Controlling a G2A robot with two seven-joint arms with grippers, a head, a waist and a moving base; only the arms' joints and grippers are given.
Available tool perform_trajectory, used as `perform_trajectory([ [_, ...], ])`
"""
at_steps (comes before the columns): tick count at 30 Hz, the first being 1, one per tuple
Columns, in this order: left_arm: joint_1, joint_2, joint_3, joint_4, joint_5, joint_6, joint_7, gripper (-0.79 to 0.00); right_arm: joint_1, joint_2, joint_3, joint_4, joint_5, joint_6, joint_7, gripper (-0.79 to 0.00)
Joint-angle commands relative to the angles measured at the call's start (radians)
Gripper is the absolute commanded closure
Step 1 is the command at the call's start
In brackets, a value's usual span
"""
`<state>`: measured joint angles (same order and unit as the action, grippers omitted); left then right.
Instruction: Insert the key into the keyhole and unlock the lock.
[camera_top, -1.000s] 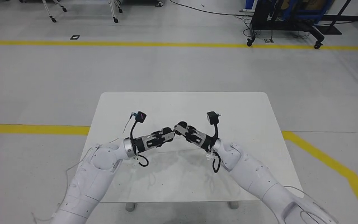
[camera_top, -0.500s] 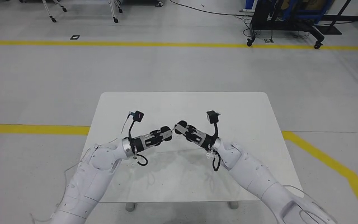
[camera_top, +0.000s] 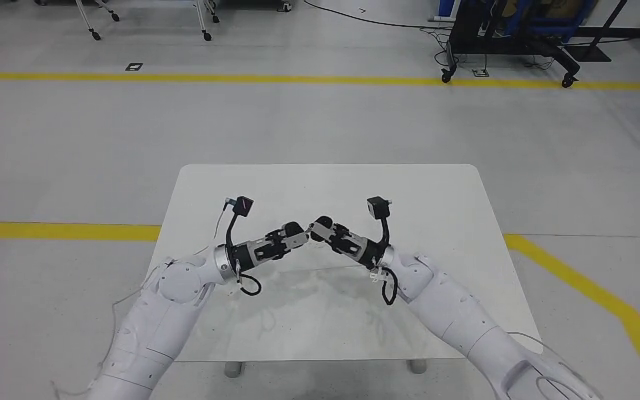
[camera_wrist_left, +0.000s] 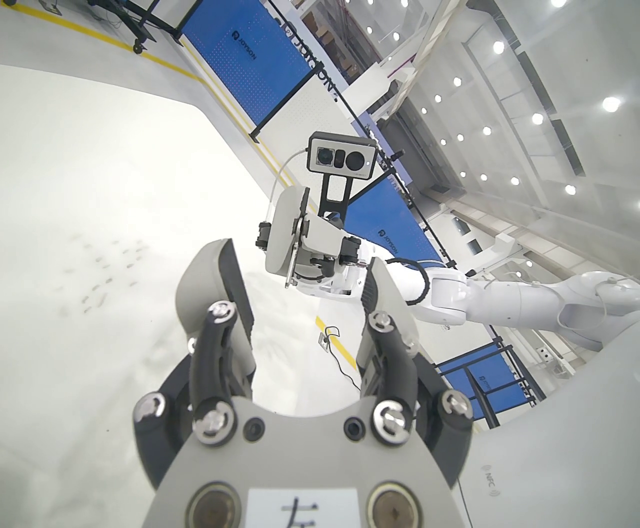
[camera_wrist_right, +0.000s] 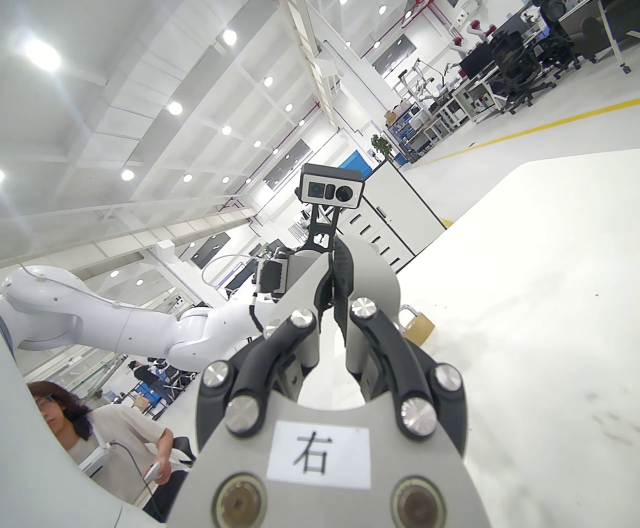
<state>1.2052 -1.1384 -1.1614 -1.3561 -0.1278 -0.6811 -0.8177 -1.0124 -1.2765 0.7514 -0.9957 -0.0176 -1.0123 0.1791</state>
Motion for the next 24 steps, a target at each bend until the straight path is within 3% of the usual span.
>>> perform_trajectory([
  [1, 0.000, 0.001, -0.001, 0.000, -0.001, 0.001, 0.003, -0.360, 0.000, -0.001, 0.003, 0.001, 0.006, 0.000, 0.011, 0.000],
  [7, 0.000, 0.004, 0.000, -0.004, 0.020, 0.005, 0.011, -0.320, 0.003, -0.008, 0.006, 0.009, 0.017, 0.000, 0.035, 0.000],
  [17, 0.004, 0.007, 0.001, -0.015, 0.063, 0.017, 0.042, -0.185, 0.007, -0.021, 0.013, 0.027, 0.032, 0.000, 0.060, 0.000],
  [24, 0.002, 0.009, 0.002, -0.016, 0.074, 0.031, 0.053, 0.000, 0.000, -0.025, 0.025, 0.028, 0.031, 0.000, 0.076, 0.000],
])
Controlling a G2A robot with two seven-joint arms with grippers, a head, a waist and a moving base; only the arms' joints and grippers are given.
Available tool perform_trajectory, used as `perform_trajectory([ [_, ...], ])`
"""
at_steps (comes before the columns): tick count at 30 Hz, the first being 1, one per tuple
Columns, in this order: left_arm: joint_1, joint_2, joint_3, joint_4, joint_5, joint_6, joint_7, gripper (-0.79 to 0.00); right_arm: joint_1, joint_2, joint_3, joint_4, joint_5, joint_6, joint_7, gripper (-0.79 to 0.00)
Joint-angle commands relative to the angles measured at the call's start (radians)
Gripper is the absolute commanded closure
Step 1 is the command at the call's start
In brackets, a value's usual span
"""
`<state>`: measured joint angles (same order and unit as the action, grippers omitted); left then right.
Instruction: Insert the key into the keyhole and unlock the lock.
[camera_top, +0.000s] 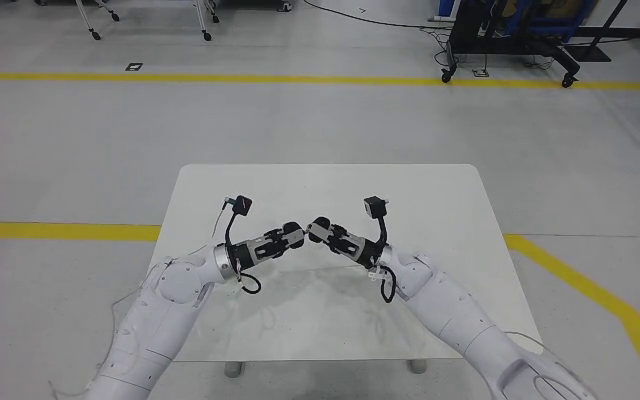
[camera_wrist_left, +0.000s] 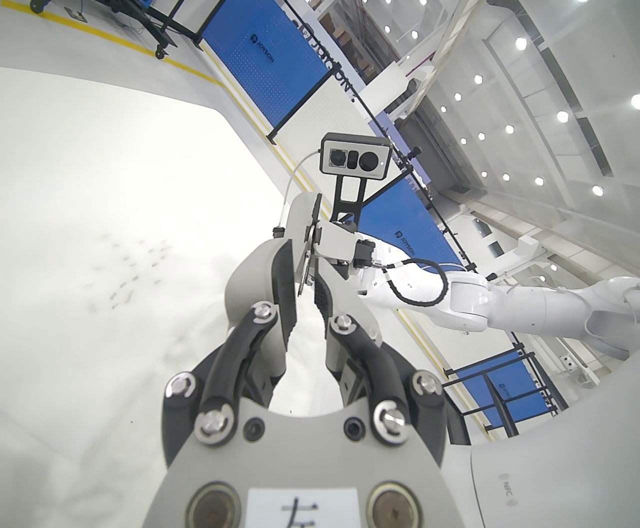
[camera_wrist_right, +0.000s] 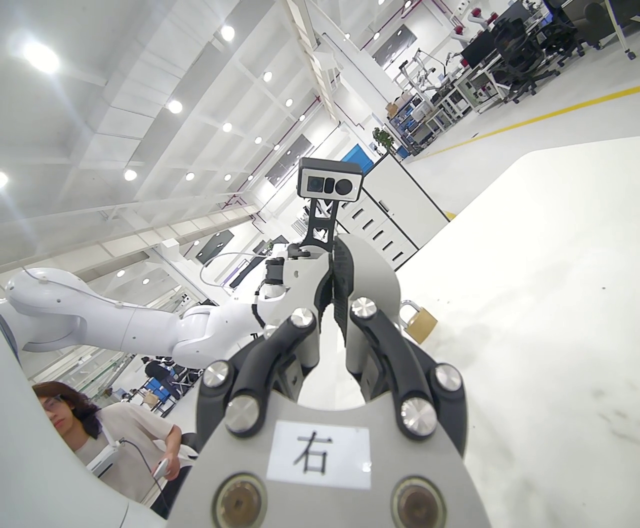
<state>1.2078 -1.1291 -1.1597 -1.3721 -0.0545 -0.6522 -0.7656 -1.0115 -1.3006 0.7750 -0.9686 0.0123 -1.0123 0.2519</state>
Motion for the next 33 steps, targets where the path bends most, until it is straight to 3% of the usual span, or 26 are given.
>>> perform_trajectory([
  [1, -0.001, 0.000, 0.001, 0.000, 0.001, 0.003, 0.002, 0.000, -0.001, -0.001, 0.003, 0.001, 0.001, 0.000, 0.006, 0.000],
  [6, -0.004, 0.002, 0.000, 0.003, -0.004, 0.005, 0.004, 0.000, -0.004, -0.004, 0.011, 0.000, 0.001, 0.000, 0.018, -0.022],
  [7, -0.004, 0.003, 0.000, 0.003, -0.004, 0.004, 0.002, 0.000, -0.005, -0.004, 0.013, -0.001, 0.001, 0.000, 0.020, -0.376],
  [8, -0.005, 0.003, -0.001, 0.003, -0.005, 0.003, 0.000, 0.000, -0.006, -0.005, 0.014, -0.002, 0.001, 0.000, 0.022, -0.785],
  [33, -0.001, 0.011, -0.023, 0.002, -0.015, -0.012, -0.013, 0.000, -0.008, -0.005, 0.017, -0.001, 0.001, 0.000, 0.026, -0.785],
])
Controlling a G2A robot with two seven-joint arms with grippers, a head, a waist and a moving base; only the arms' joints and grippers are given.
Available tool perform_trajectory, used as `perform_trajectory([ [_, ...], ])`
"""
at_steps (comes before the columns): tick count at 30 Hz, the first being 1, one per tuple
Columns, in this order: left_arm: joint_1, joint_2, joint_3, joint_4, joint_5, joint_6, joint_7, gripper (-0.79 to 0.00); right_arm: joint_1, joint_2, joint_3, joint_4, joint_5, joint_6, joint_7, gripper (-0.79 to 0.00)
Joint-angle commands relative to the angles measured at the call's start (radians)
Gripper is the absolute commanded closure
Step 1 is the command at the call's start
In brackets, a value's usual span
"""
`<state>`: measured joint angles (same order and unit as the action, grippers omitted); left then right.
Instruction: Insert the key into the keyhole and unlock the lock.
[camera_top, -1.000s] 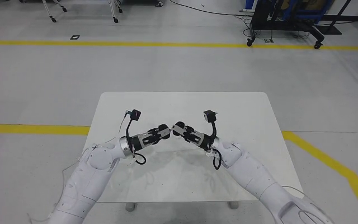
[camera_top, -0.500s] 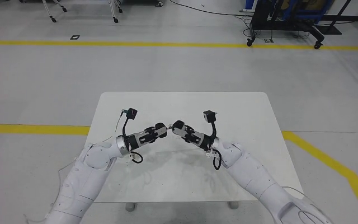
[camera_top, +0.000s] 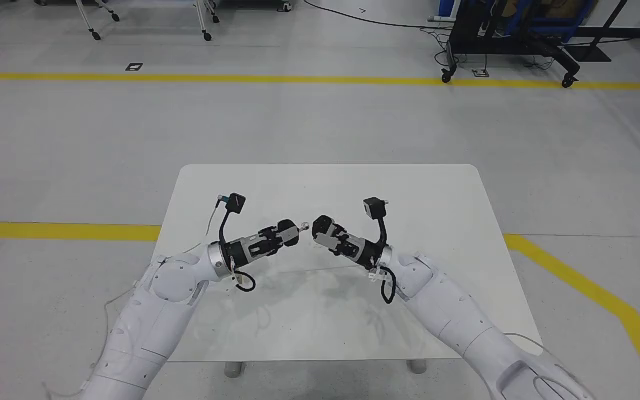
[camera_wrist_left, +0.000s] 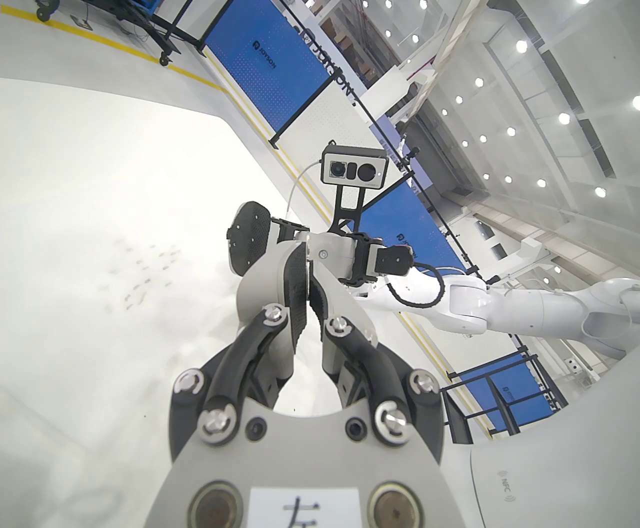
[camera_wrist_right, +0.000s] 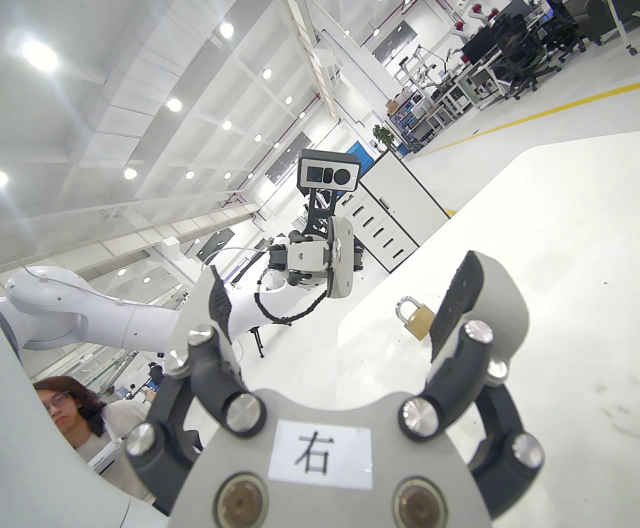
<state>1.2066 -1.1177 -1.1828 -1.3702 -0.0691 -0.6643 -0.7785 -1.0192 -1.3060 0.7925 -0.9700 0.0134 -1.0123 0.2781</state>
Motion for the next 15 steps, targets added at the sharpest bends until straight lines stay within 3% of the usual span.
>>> perform_trajectory([
  [1, 0.001, 0.000, 0.001, -0.002, 0.003, 0.002, 0.002, 0.000, 0.000, 0.000, 0.000, 0.000, 0.000, 0.000, 0.000, -0.785],
  [7, 0.015, 0.004, 0.003, -0.027, 0.037, 0.034, 0.000, 0.000, -0.006, 0.019, 0.030, -0.010, -0.042, 0.047, 0.075, -0.785],
  [15, -0.031, 0.020, 0.022, 0.002, -0.062, 0.056, -0.279, 0.000, 0.000, 0.072, 0.071, -0.020, 0.039, 0.055, 0.395, -0.785],
])
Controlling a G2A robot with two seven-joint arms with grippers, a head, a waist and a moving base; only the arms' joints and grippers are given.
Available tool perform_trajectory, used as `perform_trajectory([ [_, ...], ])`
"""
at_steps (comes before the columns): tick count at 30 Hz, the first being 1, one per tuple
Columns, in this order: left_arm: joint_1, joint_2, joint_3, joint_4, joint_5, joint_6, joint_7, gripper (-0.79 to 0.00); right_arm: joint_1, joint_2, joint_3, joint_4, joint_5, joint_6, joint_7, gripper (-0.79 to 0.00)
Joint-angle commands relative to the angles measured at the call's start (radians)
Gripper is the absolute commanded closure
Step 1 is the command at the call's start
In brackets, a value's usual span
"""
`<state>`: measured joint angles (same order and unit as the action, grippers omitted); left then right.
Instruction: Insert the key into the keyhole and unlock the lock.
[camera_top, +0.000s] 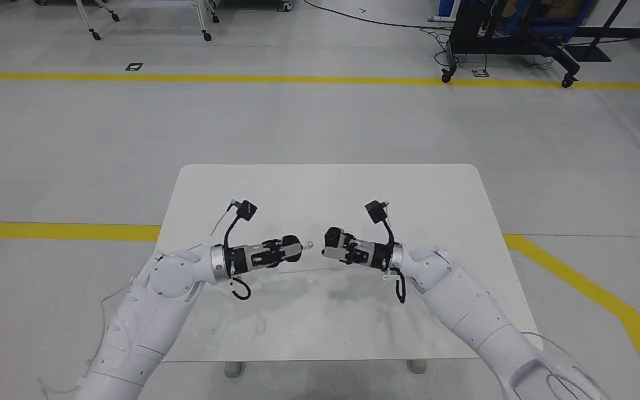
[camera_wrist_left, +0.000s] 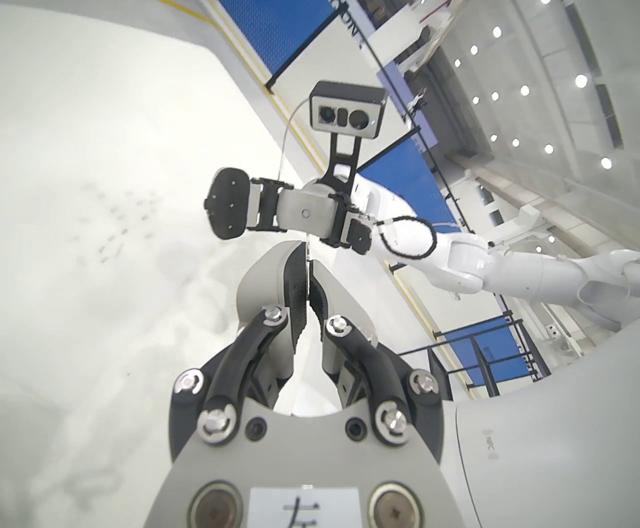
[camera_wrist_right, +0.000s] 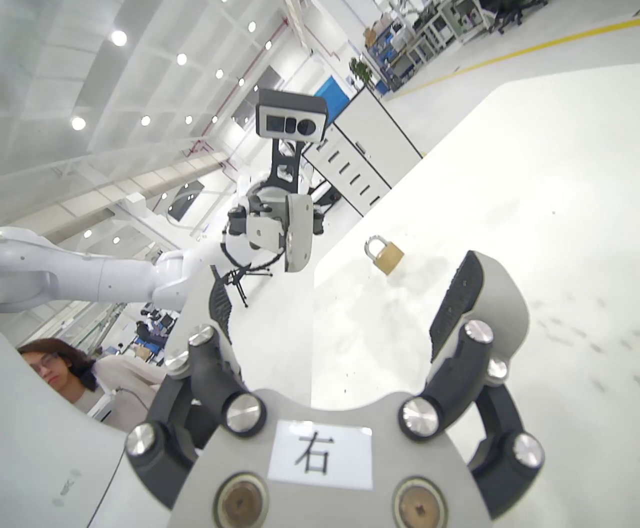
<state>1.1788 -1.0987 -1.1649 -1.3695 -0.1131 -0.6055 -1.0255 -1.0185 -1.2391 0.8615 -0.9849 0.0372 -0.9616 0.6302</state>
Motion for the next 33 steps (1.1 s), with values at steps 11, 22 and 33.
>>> perform_trajectory([
  [11, -0.056, 0.011, 0.086, 0.014, -0.036, 0.008, -0.197, 0.000, 0.003, 0.037, -0.024, -0.062, 0.250, 0.089, 0.317, -0.379],
  [22, -0.071, 0.015, 0.100, 0.037, -0.019, 0.000, -0.151, 0.000, 0.024, 0.063, -0.096, -0.092, 0.326, 0.128, 0.357, -0.219],
  [33, -0.076, 0.018, 0.118, 0.039, -0.019, -0.006, -0.132, 0.000, 0.053, 0.082, -0.164, -0.078, 0.348, 0.120, 0.349, -0.185],
])
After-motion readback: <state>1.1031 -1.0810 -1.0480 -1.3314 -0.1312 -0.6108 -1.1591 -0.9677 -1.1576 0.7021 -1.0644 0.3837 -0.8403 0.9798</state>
